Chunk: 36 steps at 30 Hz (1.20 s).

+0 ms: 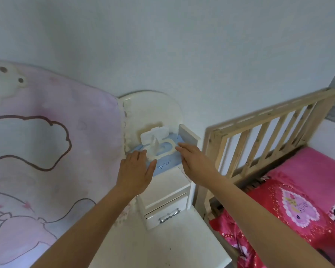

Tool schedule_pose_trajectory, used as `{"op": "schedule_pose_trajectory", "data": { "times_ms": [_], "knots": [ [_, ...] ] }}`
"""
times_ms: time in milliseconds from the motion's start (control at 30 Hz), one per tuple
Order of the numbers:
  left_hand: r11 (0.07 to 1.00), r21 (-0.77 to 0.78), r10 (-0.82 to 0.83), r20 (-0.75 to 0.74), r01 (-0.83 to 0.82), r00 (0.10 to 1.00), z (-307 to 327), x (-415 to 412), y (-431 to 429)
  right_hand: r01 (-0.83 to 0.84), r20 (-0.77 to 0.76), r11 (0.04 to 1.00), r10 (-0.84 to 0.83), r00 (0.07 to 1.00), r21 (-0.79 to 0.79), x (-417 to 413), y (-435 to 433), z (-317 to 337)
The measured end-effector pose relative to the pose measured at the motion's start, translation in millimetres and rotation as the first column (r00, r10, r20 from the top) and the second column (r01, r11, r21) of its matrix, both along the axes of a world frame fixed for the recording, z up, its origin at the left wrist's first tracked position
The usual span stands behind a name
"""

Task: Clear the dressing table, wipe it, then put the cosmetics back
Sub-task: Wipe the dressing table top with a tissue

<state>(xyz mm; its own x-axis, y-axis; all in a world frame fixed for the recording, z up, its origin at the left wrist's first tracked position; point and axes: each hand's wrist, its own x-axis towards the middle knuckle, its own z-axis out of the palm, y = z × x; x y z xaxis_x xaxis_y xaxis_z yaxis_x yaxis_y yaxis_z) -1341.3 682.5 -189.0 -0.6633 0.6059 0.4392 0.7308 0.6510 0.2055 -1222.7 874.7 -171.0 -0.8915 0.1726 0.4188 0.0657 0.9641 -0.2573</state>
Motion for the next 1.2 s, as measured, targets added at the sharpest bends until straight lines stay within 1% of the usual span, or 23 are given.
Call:
{"op": "schedule_pose_trajectory", "data": {
  "times_ms": [100, 167, 267, 467, 633, 767, 900, 1067, 1133, 1200],
  "knots": [
    [0.991, 0.069, 0.114, 0.053, -0.118, 0.992, -2, -18, 22, -0.034, 0.006, 0.999, 0.034, 0.999, 0.004, -23, 11, -1],
    [0.981, 0.081, 0.170, 0.085, -0.177, 0.982, -3, -23, 33, -0.047, 0.008, 0.999, 0.047, 0.999, 0.003, -35, 16, -5],
    [0.963, 0.126, 0.230, 0.086, -0.240, 0.969, -5, -26, 41, -0.073, -0.007, 0.997, 0.073, 0.997, -0.005, -50, 23, -11],
    [0.912, 0.294, 0.283, 0.050, -0.285, 0.958, -19, -22, 45, -0.165, -0.103, 0.985, 0.159, 0.982, -0.054, -73, 40, -9],
    [0.870, 0.381, 0.305, 0.078, -0.311, 0.949, -29, -16, 50, -0.262, -0.074, 0.965, 0.260, 0.963, -0.025, -83, 48, -3],
    [0.859, 0.387, 0.333, 0.071, -0.334, 0.940, -31, -11, 53, -0.355, 0.081, 0.934, 0.356, 0.931, -0.030, -93, 50, 13],
    [0.857, 0.361, 0.384, 0.027, -0.367, 0.923, -31, -8, 54, -0.386, 0.223, 0.922, 0.381, 0.897, -0.024, -104, 48, 28],
    [0.879, 0.289, 0.401, -0.020, -0.379, 0.916, -30, -9, 52, -0.389, 0.246, 0.921, 0.371, 0.895, 0.023, -106, 40, 36],
    [0.891, 0.280, 0.385, -0.043, -0.358, 0.922, -27, -8, 51, -0.396, 0.246, 0.917, 0.376, 0.893, 0.039, -106, 40, 37],
    [0.898, 0.289, 0.366, -0.067, -0.333, 0.928, -22, -8, 50, -0.411, 0.230, 0.907, 0.383, 0.895, 0.090, -105, 40, 37]
  ]
}}
